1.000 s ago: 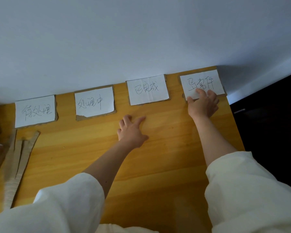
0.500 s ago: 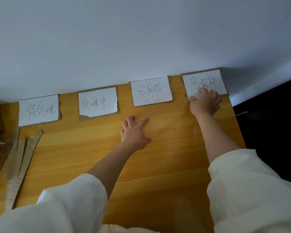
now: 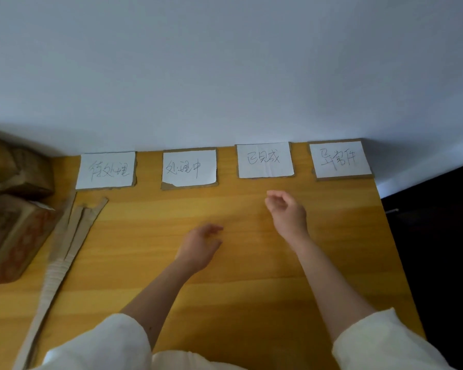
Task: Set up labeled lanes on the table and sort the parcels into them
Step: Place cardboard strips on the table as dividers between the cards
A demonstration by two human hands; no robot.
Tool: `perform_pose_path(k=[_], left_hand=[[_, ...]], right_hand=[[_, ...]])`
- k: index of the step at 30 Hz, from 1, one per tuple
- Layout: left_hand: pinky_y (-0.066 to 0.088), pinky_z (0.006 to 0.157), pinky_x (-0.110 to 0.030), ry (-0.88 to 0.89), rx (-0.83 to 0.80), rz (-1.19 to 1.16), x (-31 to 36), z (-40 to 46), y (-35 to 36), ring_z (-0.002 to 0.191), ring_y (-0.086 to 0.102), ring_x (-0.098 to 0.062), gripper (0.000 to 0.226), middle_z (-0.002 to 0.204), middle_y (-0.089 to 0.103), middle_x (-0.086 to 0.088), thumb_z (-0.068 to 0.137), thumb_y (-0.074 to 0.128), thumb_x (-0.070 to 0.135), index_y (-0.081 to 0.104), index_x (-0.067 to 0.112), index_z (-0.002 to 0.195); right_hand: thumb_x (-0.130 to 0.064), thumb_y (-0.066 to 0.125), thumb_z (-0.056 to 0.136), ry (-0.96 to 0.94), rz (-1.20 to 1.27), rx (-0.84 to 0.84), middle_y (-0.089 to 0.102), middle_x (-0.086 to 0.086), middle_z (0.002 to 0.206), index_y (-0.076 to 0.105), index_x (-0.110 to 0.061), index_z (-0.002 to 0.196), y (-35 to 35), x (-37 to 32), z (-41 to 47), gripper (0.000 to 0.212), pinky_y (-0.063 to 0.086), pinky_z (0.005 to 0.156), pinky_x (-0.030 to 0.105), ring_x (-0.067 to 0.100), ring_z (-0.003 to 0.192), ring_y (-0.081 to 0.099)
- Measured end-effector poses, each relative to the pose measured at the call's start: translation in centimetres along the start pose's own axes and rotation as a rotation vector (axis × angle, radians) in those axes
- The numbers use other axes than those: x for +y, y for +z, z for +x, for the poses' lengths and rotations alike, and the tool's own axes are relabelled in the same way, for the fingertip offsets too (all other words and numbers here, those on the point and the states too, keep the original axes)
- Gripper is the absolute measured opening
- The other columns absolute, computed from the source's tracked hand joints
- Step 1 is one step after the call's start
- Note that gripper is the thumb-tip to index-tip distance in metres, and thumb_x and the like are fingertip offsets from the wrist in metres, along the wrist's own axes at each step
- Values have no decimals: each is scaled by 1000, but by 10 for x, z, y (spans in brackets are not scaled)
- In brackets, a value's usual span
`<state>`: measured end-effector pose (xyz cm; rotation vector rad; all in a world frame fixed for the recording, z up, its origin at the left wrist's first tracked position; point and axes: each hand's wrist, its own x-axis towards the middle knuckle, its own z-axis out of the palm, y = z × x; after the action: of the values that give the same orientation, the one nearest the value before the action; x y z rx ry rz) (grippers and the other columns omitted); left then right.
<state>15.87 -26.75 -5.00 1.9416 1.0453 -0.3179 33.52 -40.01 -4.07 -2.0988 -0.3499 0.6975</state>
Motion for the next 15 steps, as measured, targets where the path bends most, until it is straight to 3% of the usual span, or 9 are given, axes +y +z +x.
perform_pose_path(k=[3,5,8,15], left_hand=[[49,88,-28,-72,43,-35,-31,-20,-15,110,60,-11,26,113,66,11,88,64,26,64,32,113],[47,86,-24,-104,87,-66,-50,-35,-26,110,60,-10,26,113,67,12,87,65,26,65,32,112],[43,81,-19,-138,146,-99,-77,-59,-43,110,60,-9,26,113,66,12,88,64,26,65,31,114],[43,77,-22,-182,306,-188,-154,-114,-85,109,58,-8,22,113,64,14,91,61,29,65,32,112]], right_hand=[[-30,59,95,0,29,-187,66,-10,102,66,-27,111,35,-7,-34,18,52,83,21,9,99,61],[-31,59,95,9,25,-264,67,-6,99,66,-28,108,60,-11,-57,15,50,76,18,10,94,62],[-28,60,95,22,31,-330,67,-5,89,67,-27,100,95,-15,-93,9,48,69,20,15,84,64],[-29,61,94,69,-18,-431,68,-5,86,65,-30,93,169,-34,-162,5,52,72,30,16,81,66]])
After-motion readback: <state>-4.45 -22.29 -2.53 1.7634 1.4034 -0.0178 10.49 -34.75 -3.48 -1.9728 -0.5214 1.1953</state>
